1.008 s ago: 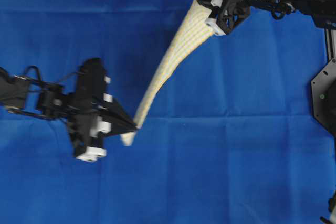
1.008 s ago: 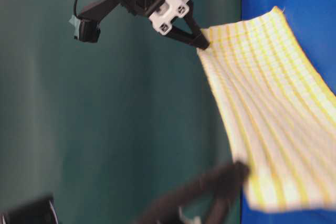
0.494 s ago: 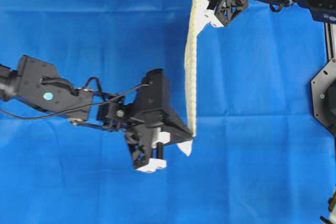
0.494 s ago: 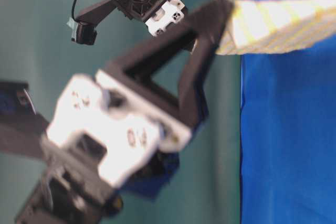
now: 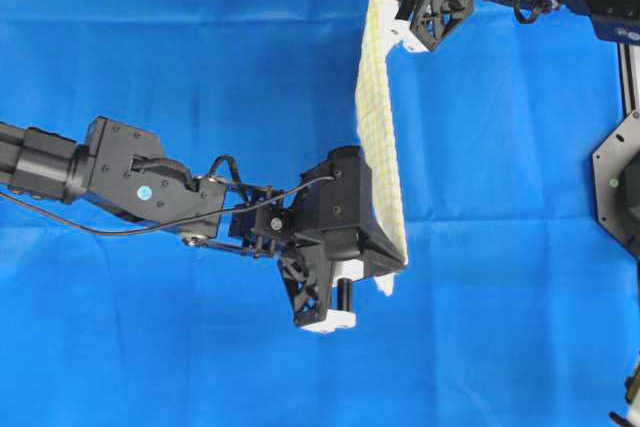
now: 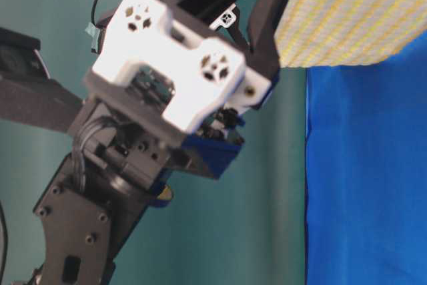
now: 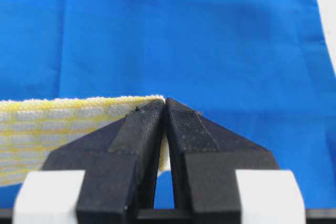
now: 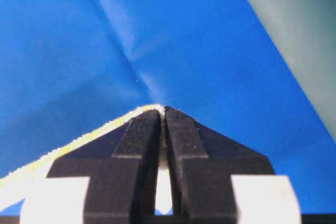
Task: Fold the yellow towel.
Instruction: 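Lift the strip and swing it vertical, right gripper moving to the far side, then lower the strip onto the table lengthwise and open both grippers, then move both grippers to the far end of the strip and grasp its corners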
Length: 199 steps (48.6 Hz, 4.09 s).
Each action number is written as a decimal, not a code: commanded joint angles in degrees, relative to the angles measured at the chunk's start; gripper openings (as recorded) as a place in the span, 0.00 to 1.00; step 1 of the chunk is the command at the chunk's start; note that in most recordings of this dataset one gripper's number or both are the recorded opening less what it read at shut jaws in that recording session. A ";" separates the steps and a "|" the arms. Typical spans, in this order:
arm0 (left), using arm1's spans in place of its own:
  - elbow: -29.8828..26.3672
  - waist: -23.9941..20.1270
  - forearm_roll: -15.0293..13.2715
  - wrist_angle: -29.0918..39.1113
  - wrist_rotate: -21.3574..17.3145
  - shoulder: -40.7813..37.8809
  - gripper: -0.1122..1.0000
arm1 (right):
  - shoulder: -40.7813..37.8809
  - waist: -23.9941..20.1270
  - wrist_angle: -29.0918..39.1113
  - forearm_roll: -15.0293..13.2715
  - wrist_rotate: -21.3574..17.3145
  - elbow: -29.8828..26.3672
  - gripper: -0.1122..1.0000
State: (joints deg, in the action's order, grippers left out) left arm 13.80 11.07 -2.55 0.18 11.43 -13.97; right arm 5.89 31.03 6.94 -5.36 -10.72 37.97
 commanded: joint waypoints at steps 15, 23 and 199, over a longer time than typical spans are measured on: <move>-3.87 1.85 0.18 -0.44 -3.08 -0.79 0.11 | 0.97 2.90 -2.11 -0.88 0.09 -0.97 0.12; -2.99 1.85 0.26 -0.53 -3.25 -0.53 0.11 | 0.70 2.81 -2.11 -0.88 0.09 -1.14 0.12; 32.17 -32.52 -0.09 -16.61 -14.15 17.40 0.85 | -4.83 -5.01 -15.29 -2.11 -1.49 1.85 0.75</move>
State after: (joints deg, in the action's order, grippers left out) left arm 48.25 -19.78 -2.72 -15.12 -2.11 5.01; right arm 2.81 24.70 -8.44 -8.09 -12.13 42.19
